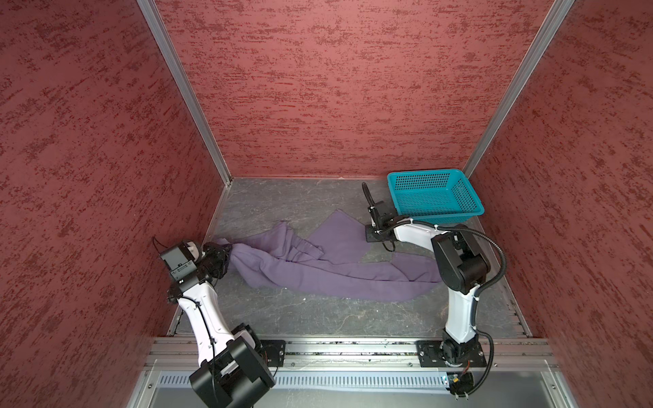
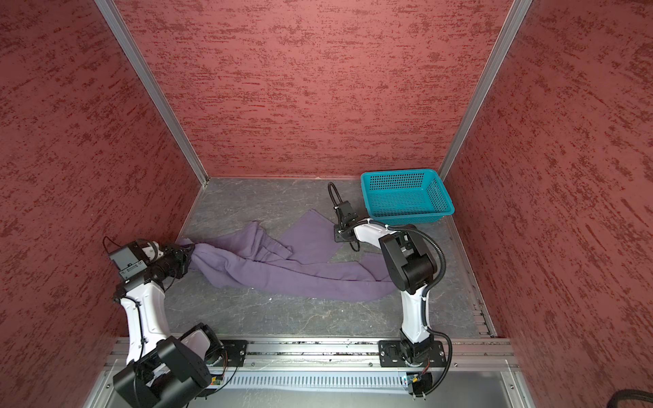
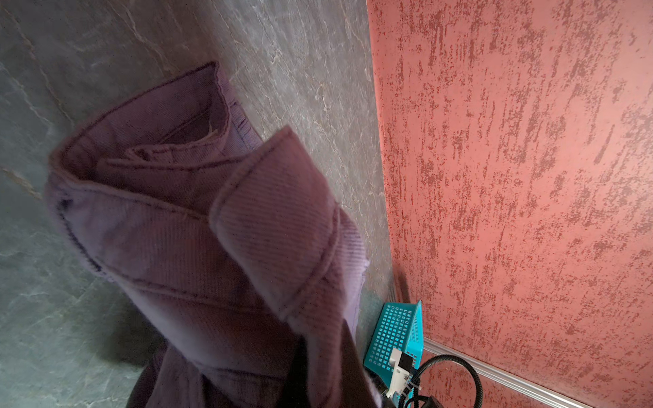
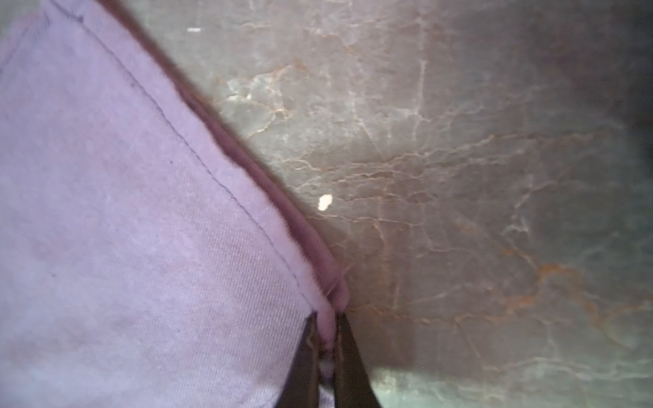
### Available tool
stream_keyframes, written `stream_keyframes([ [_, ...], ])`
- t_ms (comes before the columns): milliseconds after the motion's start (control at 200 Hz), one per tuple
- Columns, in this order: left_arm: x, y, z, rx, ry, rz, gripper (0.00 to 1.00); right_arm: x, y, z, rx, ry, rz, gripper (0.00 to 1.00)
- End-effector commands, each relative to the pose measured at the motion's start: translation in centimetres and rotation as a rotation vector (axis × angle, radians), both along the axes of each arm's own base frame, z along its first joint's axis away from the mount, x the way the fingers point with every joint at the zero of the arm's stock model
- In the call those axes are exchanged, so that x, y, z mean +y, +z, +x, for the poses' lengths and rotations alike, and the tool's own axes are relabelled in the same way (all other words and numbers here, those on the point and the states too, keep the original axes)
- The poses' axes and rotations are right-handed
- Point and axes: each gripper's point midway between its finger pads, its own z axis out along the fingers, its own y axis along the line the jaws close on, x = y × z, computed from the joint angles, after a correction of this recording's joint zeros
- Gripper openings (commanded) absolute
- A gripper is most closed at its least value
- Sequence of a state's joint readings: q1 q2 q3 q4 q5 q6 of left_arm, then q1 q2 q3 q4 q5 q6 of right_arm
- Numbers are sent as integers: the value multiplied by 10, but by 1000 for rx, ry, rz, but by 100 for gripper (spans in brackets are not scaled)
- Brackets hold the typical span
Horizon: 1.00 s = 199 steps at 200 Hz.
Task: Fold and stack the trousers
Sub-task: Flatten out the trousers at the center of the table.
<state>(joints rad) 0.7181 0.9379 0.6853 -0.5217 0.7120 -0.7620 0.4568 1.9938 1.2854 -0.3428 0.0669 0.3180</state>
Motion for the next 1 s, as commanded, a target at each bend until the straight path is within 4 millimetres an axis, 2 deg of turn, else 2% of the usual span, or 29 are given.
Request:
stream_keyframes([
  [0, -5, 5, 4, -30, -42, 12, 0, -1, 40, 13, -75, -2, 9, 0],
  [130, -5, 9, 5, -37, -47, 18, 0, -22, 107, 23, -201, -39, 9, 0],
  [276, -5, 9, 6, -41, -49, 18, 0, -69, 186, 21, -343, -150, 39, 0],
  [331, -4, 7, 6, -37, -49, 18, 0, -92, 217, 13, -401, -205, 52, 0],
  [381, -5, 4, 6, -33, -49, 15, 0, -108, 239, 3, -451, -241, 55, 0],
  [396, -5, 2, 5, -30, -49, 10, 0, -113, 240, 2, -457, -253, 48, 0],
  [406, -5, 2, 5, -29, -50, 9, 0, -118, 251, -2, -484, -266, 51, 0],
  [426, -6, 0, 5, -25, -55, 4, 0, -126, 260, -8, -510, -284, 47, 0],
  [516, -16, -13, -1, 4, -85, -20, 0, -159, 281, -34, -586, -378, 9, 0],
  [591, -24, -25, -10, 33, -110, -29, 0, -186, 283, -56, -614, -466, -29, 0],
  [681, -27, -36, -22, 76, -108, -21, 1, -221, 271, -82, -624, -600, -72, 0],
  [812, -28, -47, -38, 143, -86, -9, 18, -267, 236, -115, -567, -784, -108, 0],
  [892, -29, -52, -45, 176, -76, -6, 32, -286, 213, -128, -531, -854, -102, 0],
  [947, -30, -53, -46, 179, -71, -15, 48, -299, 201, -137, -513, -909, -84, 0],
  [977, -31, -53, -47, 184, -68, -19, 66, -306, 196, -142, -508, -938, -68, 0],
  [992, -31, -53, -47, 186, -67, -22, 82, -309, 195, -143, -509, -951, -59, 0],
])
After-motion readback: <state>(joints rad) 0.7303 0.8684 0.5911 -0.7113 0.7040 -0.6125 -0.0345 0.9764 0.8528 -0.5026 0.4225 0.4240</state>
